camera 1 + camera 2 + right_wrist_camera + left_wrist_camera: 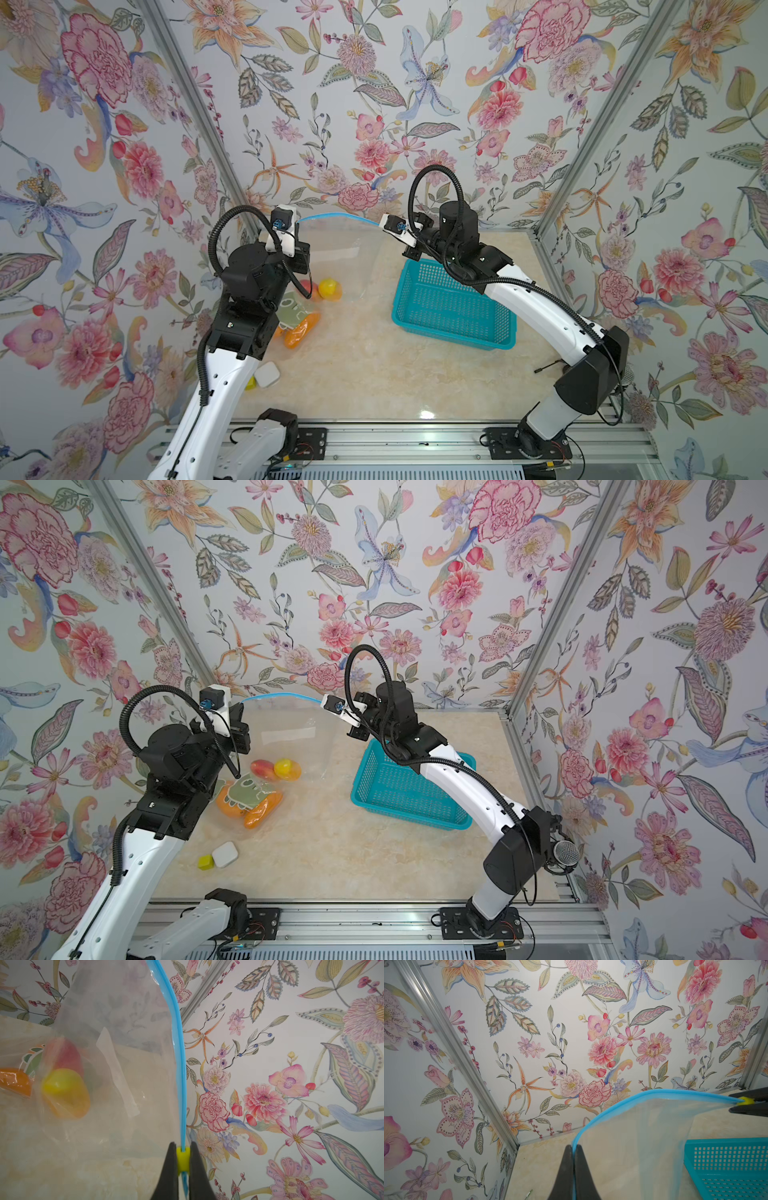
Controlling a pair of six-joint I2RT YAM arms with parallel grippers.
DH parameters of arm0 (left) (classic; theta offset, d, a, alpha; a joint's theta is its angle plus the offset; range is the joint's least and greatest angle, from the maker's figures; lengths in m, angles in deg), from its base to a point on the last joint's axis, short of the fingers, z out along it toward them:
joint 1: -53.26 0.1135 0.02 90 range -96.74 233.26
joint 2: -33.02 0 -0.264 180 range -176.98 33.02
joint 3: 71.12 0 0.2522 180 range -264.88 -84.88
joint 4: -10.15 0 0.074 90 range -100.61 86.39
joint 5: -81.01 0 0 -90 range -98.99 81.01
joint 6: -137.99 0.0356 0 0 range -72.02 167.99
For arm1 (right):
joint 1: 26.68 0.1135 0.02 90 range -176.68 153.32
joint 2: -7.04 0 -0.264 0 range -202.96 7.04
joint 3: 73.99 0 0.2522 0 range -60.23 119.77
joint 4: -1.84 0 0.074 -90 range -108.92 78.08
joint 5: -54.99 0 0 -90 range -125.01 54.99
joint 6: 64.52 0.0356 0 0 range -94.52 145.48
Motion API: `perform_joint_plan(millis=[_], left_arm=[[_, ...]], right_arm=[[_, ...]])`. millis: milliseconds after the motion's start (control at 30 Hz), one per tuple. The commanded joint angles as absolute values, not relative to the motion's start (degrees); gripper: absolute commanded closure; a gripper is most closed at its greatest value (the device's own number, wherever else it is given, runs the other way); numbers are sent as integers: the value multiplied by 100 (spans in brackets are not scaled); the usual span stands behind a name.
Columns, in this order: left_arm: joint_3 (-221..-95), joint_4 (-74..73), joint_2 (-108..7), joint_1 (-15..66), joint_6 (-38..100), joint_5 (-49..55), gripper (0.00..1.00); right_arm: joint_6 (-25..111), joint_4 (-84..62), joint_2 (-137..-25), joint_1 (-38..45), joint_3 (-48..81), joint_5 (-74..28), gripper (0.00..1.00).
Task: Place the mango in a zip-top bag and seal the zipper
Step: Zip the zipper on the zipper food storage bag, then place the zipper food storage bag at the center of the board.
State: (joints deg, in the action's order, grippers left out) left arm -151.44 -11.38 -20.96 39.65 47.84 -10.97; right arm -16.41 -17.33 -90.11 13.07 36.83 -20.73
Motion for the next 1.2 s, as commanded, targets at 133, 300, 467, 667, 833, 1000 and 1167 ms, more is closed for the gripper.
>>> perform_joint_plan(millis=[133,300,467,667,833,1000,1167], left_arm=[[-14792,-1202,-1660,4001,3577,-1013,100],[-14658,-1063,-1557,3990,2469,-811,100],[-14878,-1122,-1950,3913,1366,-1026,100],[-15168,-1420,-2530,2893,506,-2200,100],[-15204,-1809,-2650,2409,-733,-3191,100],[-14800,-2071,-2564,2144,-2224,-3875,100],[-14426,-2689,-2345,2030,-3148,-4406,100]], right_arm=[[-1296,-1429,-9485,1389,4362,-2301,96],[-1238,-1403,-9455,1353,4303,-2438,62],[-1055,-1386,-9027,1180,3774,-2291,36],[-410,-1012,-8033,697,2657,-2252,17],[283,-798,-7457,464,2121,-2707,8],[789,-846,-7207,435,1895,-3103,6],[1181,-1037,-7158,451,1805,-3344,6]])
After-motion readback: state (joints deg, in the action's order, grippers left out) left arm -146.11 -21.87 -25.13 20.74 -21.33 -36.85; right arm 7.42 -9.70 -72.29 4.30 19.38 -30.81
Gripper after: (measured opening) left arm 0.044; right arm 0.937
